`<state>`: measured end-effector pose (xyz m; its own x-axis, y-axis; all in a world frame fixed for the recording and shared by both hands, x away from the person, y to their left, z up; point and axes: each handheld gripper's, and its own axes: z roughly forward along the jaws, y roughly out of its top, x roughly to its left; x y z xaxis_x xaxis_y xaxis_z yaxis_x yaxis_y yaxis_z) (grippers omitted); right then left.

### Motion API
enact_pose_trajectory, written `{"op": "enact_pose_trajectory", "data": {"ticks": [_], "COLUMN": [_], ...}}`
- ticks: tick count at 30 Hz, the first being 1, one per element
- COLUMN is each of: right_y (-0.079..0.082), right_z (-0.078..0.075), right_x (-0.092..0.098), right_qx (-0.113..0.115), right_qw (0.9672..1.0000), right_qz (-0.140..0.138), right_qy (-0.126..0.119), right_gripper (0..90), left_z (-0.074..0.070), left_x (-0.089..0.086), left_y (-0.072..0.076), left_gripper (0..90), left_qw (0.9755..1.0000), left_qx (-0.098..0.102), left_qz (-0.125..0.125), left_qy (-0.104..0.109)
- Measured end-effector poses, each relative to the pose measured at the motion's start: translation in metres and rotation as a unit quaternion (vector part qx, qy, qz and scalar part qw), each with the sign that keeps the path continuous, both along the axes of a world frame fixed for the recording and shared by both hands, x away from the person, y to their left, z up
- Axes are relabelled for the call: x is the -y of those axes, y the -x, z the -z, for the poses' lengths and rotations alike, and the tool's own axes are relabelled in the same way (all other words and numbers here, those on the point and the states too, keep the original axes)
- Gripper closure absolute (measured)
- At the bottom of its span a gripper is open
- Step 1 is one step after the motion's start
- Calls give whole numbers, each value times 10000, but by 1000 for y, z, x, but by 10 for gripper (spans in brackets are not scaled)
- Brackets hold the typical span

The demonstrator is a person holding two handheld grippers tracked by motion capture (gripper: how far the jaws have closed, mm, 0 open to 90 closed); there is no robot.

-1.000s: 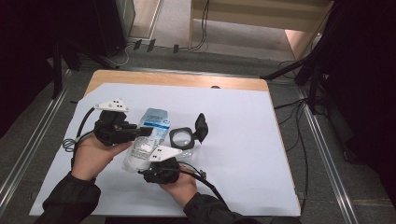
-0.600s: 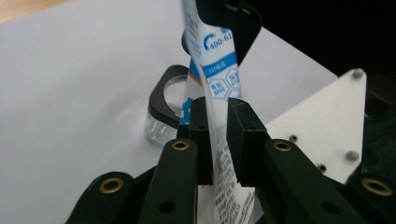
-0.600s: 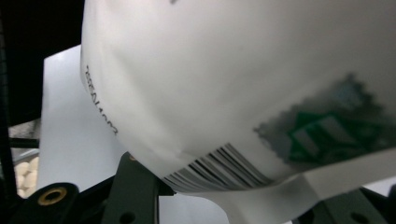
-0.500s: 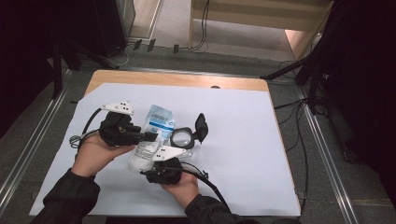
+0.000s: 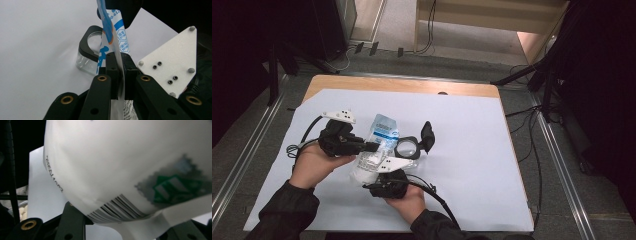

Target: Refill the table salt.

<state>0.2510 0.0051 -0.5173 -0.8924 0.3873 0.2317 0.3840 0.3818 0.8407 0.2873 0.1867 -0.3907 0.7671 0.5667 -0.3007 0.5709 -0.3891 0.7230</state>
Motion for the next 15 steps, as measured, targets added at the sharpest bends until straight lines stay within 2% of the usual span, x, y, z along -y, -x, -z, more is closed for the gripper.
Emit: {"op": "enact_pose_trajectory", "data": {"ticks": [2, 5, 8, 12, 15], "right_y": [1, 4, 6, 8, 9], "right_z": [-1, -1, 0, -1, -2], "right_x": [0, 0, 0, 0, 0], "right_qx": [-9, 92, 70, 138, 151], "right_qw": [10000, 9999, 9999, 9997, 9995], "right_qz": [-4, 17, 82, 180, 216], "right_qy": [-2, 61, 72, 125, 155], "right_gripper": [593, 580, 569, 523, 507], "left_z": [0, 1, 2, 4, 5], "left_x": [3, 6, 9, 14, 16], "left_y": [0, 0, -1, -3, -6], "left_gripper": [900, 900, 900, 900, 900], "left_qw": [9999, 9999, 9998, 9993, 9993], "left_qx": [-2, -80, -90, -70, -96], "left_qz": [-56, -97, -111, -212, -198], "left_qy": [-84, -101, -132, -284, -289]}}
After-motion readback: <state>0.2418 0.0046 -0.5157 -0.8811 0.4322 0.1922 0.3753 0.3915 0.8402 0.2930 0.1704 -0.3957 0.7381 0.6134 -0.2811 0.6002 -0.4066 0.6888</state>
